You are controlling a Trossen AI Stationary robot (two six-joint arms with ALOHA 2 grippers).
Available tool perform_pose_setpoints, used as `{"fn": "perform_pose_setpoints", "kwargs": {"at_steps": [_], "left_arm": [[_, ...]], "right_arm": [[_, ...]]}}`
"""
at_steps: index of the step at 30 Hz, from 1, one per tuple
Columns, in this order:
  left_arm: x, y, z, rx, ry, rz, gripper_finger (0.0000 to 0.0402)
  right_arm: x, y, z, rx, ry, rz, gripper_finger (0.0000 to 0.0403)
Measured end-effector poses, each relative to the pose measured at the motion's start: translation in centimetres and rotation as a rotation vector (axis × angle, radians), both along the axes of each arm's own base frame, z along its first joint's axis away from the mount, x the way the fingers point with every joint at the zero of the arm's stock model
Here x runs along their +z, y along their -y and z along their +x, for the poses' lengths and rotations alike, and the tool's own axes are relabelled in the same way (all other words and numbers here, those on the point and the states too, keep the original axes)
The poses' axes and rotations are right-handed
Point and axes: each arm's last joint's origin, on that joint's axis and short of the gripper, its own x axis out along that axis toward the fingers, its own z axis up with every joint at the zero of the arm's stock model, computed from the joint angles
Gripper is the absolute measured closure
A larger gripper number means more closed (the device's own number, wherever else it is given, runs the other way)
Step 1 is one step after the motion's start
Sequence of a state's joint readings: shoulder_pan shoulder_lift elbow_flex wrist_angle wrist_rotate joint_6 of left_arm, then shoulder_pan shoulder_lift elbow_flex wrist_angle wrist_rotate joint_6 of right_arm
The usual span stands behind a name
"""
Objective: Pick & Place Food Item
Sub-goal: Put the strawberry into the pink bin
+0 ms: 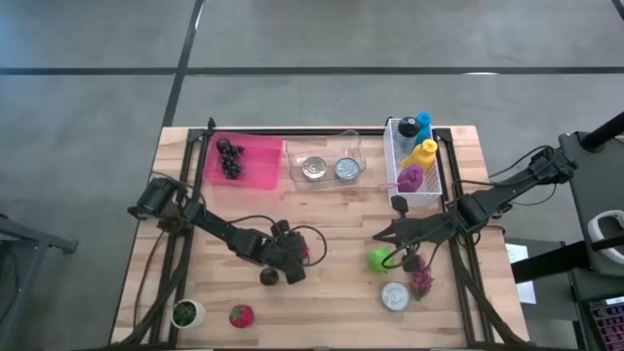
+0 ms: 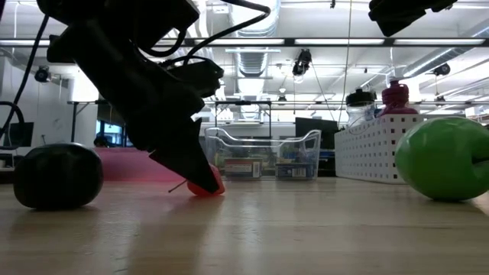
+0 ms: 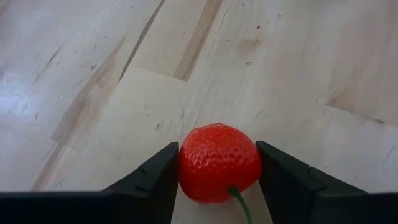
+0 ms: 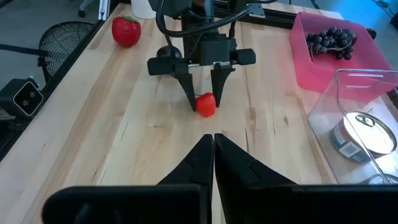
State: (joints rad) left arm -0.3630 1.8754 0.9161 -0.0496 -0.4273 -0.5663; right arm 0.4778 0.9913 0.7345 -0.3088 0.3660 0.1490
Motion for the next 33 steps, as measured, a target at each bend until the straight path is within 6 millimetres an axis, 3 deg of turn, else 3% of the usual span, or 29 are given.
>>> {"fn": "perform_pose_setpoints", "kwargs": {"at_steps": [9,17,25,33], "left_arm": [[2.0,-0.6,-0.7,0.038,0.01,0.096,0.0221],[7.1,-2.5,-2.8,0.251,0.124,0.247,0.0204],[9.8,-7.7,-4.9,0.59,0.147,0.212,0.0214],[8.8,-13.5,-5.4,0.86,0.072,0.176,0.0204]], "right_arm": [[0.0,0.0,0.0,0.0,-0.001,0.0,0.0394],[0.0,0.0,0.0,0.0,0.0,0.0,0.0394],[0.0,0.0,0.0,0.0,0.001,0.001,0.0394],[0.0,0.0,0.0,0.0,0.0,0.001,0.0394]]}}
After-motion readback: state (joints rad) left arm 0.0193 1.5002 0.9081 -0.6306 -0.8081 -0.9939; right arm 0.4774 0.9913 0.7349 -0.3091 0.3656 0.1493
